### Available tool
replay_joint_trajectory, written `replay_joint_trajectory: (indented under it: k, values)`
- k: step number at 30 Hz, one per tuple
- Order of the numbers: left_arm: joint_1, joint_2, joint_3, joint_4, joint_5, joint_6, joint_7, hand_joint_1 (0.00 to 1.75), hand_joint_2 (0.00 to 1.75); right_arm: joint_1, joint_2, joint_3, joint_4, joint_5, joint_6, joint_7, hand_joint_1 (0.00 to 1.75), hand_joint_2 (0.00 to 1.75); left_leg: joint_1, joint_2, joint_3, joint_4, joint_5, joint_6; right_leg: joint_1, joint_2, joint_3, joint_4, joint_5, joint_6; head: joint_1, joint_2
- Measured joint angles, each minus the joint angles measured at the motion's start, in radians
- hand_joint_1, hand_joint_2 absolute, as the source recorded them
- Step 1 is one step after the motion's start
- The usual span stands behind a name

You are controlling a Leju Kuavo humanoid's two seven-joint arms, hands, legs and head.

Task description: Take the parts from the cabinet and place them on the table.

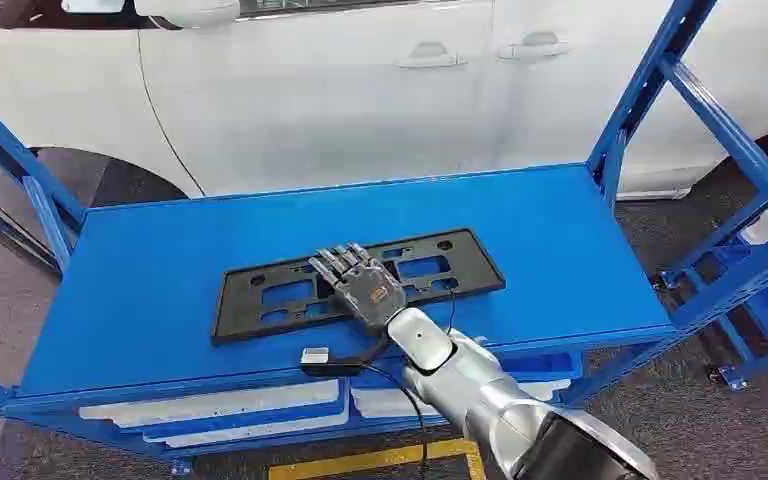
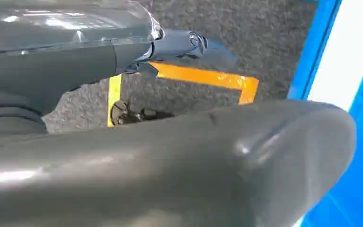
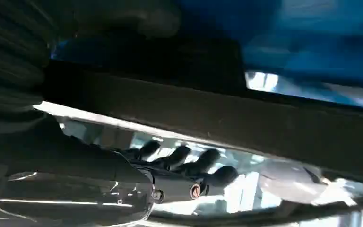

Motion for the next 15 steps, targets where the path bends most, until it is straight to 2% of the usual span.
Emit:
replay_joint_trajectory:
  k: [2,3,4,5,7,8,9,10,12,13,14,15]
  values:
    - [-0.002,0.001,0.000,0.000,0.000,0.000,0.000,0.00,0.00,-0.005,-0.007,-0.019,0.007,0.002,0.000,0.004,1.75,1.75,0.002,0.000,0.075,-0.157,0.087,0.003,-0.001,0.001,0.002,0.004,-0.003,0.004,0.000,0.000]
    - [-0.003,0.002,0.000,0.000,0.000,0.000,0.000,0.00,0.00,-0.009,-0.010,-0.026,0.011,0.003,0.000,0.004,1.75,1.75,0.003,0.000,0.113,-0.236,0.119,0.004,-0.001,0.001,0.002,0.007,-0.005,0.008,0.000,0.000]
    - [-0.005,0.002,0.000,0.000,0.000,0.000,0.000,0.00,0.00,-0.012,-0.013,-0.033,0.014,0.003,0.000,0.003,1.75,1.75,-0.002,0.000,0.128,-0.269,0.103,0.010,0.007,0.002,-0.004,0.013,-0.008,0.014,0.000,0.000]
    - [-0.007,0.002,0.000,0.000,0.000,0.000,0.002,0.00,0.00,-0.015,-0.015,-0.040,0.017,0.004,0.000,0.001,1.75,1.75,-0.003,-0.002,0.123,-0.269,0.107,0.023,0.007,0.003,-0.009,0.013,-0.004,0.020,0.000,0.000]
    - [-0.006,0.002,0.000,0.000,-0.001,0.000,0.003,0.00,0.00,-0.015,-0.017,-0.050,0.020,0.006,0.000,-0.006,1.75,1.75,-0.004,-0.002,0.120,-0.269,0.108,0.031,0.005,0.004,-0.009,0.011,-0.001,0.027,0.000,0.000]
    - [-0.006,0.002,0.000,0.000,-0.001,0.000,0.003,0.00,0.00,-0.016,-0.017,-0.055,0.021,0.007,-0.001,-0.010,1.75,1.75,-0.002,-0.002,0.121,-0.274,0.112,0.040,0.006,0.004,-0.009,0.011,-0.001,0.033,0.000,0.000]
    - [-0.007,0.002,-0.001,0.000,-0.001,0.000,0.003,0.00,0.00,-0.016,-0.017,-0.058,0.021,0.008,-0.001,-0.011,1.75,1.75,0.002,-0.001,0.125,-0.279,0.117,0.047,0.002,0.004,-0.012,0.022,-0.012,0.039,0.000,0.000]
    - [-0.009,0.002,-0.001,0.000,-0.001,0.000,0.003,0.00,0.00,-0.017,-0.017,-0.062,0.022,0.009,-0.001,-0.012,1.75,1.75,0.001,-0.001,0.124,-0.280,0.118,0.052,0.002,0.003,-0.028,0.057,-0.038,0.044,0.000,0.000]
    - [-0.010,0.003,-0.001,0.000,-0.001,0.000,0.003,0.00,0.00,-0.015,-0.019,-0.069,0.027,0.011,-0.001,-0.015,1.75,1.75,0.000,0.000,0.121,-0.279,0.118,0.057,-0.002,0.003,-0.110,0.229,-0.122,0.052,0.000,0.000]
    - [-0.010,0.003,-0.001,0.000,-0.001,0.000,0.003,0.00,0.00,-0.014,-0.020,-0.070,0.029,0.012,-0.001,-0.015,1.75,1.75,0.000,0.000,0.120,-0.279,0.118,0.057,-0.003,0.003,-0.146,0.302,-0.146,0.055,0.000,0.000]
    - [-0.009,0.004,-0.001,0.000,0.000,0.000,0.004,0.00,0.00,-0.014,-0.021,-0.071,0.030,0.013,-0.001,-0.016,1.75,1.75,0.000,0.000,0.120,-0.279,0.118,0.057,-0.004,0.003,-0.166,0.338,-0.148,0.056,0.000,0.000]
    - [-0.010,0.004,-0.001,0.000,0.000,0.000,0.004,0.00,0.00,-0.014,-0.021,-0.071,0.031,0.014,-0.001,-0.018,1.75,1.75,0.000,0.000,0.122,-0.279,0.118,0.057,-0.005,0.003,-0.161,0.324,-0.128,0.055,0.000,0.000]
